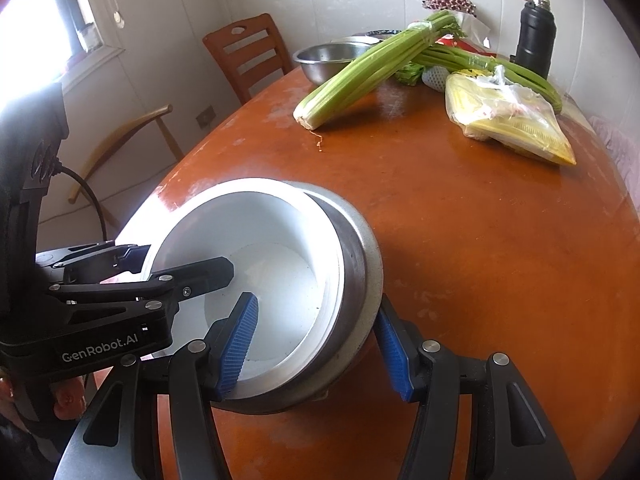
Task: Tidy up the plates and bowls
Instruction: 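Carry the bowl stack with the left gripper over the grey pan, then lower the bowl stack onto the grey pan and open the left gripper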
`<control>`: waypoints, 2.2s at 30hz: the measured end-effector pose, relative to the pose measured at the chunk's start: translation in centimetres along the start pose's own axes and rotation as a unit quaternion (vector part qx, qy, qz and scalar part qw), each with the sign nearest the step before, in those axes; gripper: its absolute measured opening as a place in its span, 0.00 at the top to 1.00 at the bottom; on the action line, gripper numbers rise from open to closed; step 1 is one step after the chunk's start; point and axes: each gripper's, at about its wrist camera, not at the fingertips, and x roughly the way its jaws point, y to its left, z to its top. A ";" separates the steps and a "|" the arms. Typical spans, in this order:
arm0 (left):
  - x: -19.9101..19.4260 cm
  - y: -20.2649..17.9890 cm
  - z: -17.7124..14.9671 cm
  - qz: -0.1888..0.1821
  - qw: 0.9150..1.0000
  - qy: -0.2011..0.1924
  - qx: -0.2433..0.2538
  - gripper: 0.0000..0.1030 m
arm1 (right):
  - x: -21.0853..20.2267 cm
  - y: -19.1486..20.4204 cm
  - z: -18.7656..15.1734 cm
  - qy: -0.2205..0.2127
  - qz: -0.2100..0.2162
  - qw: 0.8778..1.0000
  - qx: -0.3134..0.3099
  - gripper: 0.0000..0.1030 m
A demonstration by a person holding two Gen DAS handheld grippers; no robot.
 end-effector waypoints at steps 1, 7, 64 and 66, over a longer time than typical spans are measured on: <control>0.1 0.0 0.0 0.002 1.000 0.001 0.000 0.53 | 0.0 0.0 0.0 0.000 0.000 1.000 0.000 0.40; 0.2 0.1 -0.1 0.005 1.000 -0.001 0.000 0.52 | 0.0 0.0 0.0 -0.005 -0.002 1.000 -0.002 0.40; -6.2 -1.6 -0.9 0.042 0.995 -0.080 0.028 0.44 | -5.1 0.5 -1.0 -0.089 -0.032 0.996 -0.007 0.40; -6.6 -2.0 -1.2 0.042 0.995 -0.084 0.031 0.44 | -6.0 0.6 -1.4 -0.100 -0.030 0.995 -0.008 0.40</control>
